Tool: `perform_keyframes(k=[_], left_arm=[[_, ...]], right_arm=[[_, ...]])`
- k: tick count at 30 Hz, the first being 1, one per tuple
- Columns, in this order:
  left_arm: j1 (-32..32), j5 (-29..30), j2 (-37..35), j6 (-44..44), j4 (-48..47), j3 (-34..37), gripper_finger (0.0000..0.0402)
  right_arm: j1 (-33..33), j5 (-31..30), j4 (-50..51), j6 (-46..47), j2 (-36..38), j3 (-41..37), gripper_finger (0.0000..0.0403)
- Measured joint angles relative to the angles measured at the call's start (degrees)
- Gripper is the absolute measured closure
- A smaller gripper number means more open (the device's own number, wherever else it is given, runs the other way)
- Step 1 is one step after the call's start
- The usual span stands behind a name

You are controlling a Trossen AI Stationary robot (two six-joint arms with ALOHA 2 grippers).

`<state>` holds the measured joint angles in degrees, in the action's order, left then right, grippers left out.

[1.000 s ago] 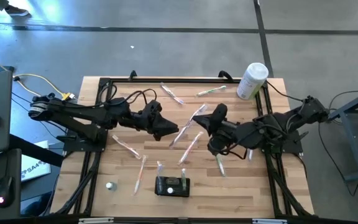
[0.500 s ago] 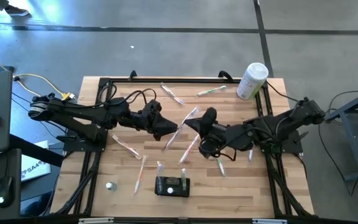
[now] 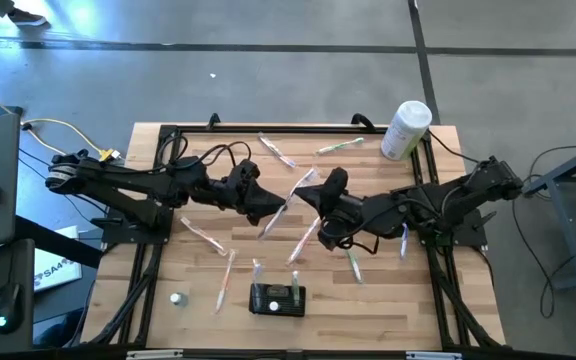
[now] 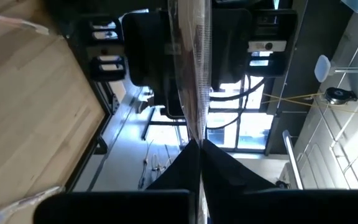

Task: Pick & Place toothbrushing station
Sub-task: Put the bottom purple toothbrush into the black wire organizer

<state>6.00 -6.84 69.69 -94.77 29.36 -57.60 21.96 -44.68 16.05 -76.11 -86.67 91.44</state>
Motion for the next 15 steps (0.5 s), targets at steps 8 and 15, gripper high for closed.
perform_keyframes(k=[8,15], left_arm=[[0.0,-0.1,0.0,1.4,0.7,0.0,0.0272],[0.0,-0.1,0.0,2.0,0.6,0.0,0.0272]], right_arm=[[-1.7,0.6,0.0,0.3,0.0,0.0,0.0399],[-3.0,1.6,0.0,0.2,0.0,0.0,0.0399]])
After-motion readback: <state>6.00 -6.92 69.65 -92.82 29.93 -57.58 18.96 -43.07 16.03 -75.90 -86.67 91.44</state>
